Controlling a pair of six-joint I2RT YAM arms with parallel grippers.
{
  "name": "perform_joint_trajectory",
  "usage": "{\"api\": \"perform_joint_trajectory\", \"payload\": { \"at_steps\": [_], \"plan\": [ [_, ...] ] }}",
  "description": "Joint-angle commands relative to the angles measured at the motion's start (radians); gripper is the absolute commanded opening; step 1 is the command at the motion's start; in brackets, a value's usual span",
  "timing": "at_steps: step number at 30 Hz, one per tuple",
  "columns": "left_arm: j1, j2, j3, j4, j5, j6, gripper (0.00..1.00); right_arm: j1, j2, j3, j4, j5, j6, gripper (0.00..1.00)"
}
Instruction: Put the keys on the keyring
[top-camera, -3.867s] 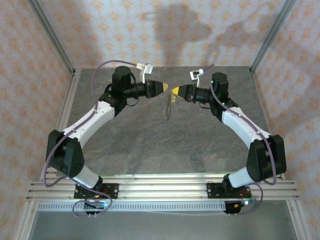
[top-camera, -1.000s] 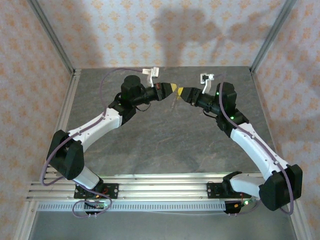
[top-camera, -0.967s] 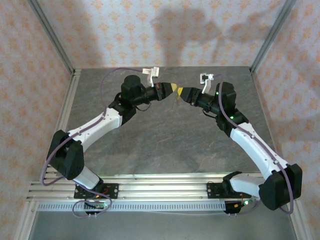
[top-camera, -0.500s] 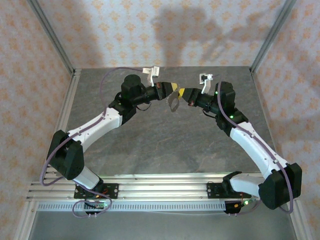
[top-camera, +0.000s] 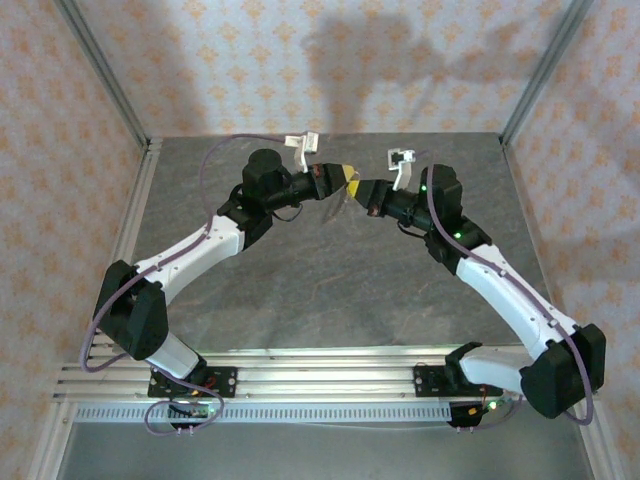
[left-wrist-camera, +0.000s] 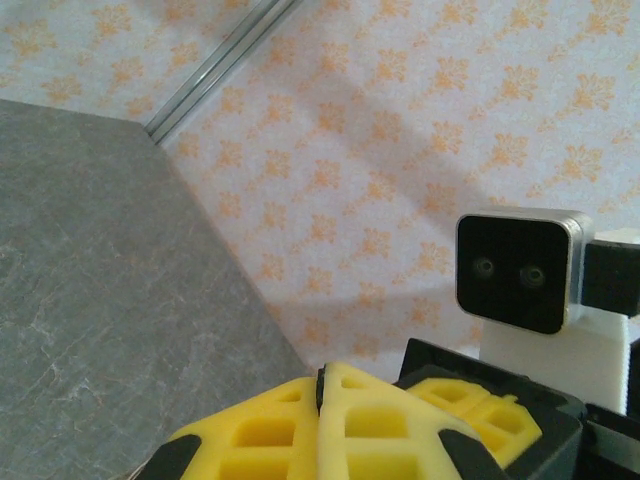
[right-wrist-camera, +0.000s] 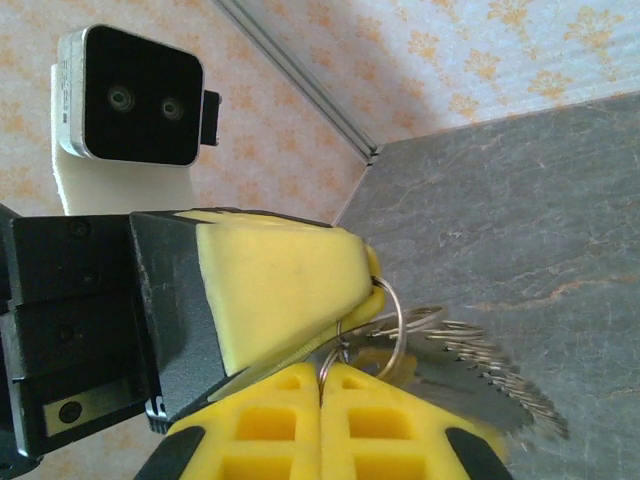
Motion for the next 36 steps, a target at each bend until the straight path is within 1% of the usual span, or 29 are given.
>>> {"api": "perform_joint_trajectory", "payload": {
  "at_steps": [1, 6, 10, 13, 15, 17, 20, 23, 25, 28, 32, 36],
  "plan": [
    [-0.015, -0.027, 0.026, 0.056, -0.023, -0.005, 0.00, 0.045, 0.024, 0.040, -0.013, -0.011, -0.034, 0.00],
    [-0.017, -0.052, -0.011, 0.081, -0.059, -0.018, 0.00, 0.045, 0.027, 0.027, 0.003, 0.069, 0.017, 0.00],
    [-0.029, -0.066, -0.056, 0.129, -0.119, -0.053, 0.00, 0.045, 0.023, 0.001, 0.056, 0.136, 0.109, 0.00],
    [-0.045, -0.071, -0.089, 0.175, -0.163, -0.076, 0.00, 0.044, 0.020, -0.030, 0.124, 0.162, 0.191, 0.00],
    [-0.054, -0.069, -0.106, 0.202, -0.183, -0.090, 0.00, 0.048, 0.029, -0.040, 0.170, 0.149, 0.237, 0.00],
    [-0.061, -0.065, -0.121, 0.232, -0.195, -0.103, 0.00, 0.057, 0.047, -0.023, 0.188, 0.104, 0.251, 0.00],
    [-0.062, -0.057, -0.129, 0.262, -0.196, -0.116, 0.00, 0.065, 0.059, 0.022, 0.137, 0.043, 0.213, 0.01],
    [-0.062, -0.056, -0.134, 0.277, -0.199, -0.117, 0.00, 0.065, 0.011, 0.037, 0.044, 0.077, 0.143, 0.23],
    [-0.062, -0.054, -0.134, 0.284, -0.199, -0.117, 0.00, 0.056, -0.038, 0.040, -0.004, 0.106, 0.102, 0.32],
    [-0.062, -0.053, -0.133, 0.297, -0.197, -0.113, 0.00, 0.011, -0.104, 0.039, -0.037, 0.106, 0.091, 0.36],
    [-0.062, -0.055, -0.126, 0.305, -0.186, -0.094, 0.00, -0.068, -0.189, 0.039, -0.057, 0.103, 0.095, 0.38],
    [-0.063, -0.057, -0.122, 0.321, -0.171, -0.083, 0.00, -0.115, -0.230, 0.054, -0.066, 0.117, 0.099, 0.39]
  ]
}}
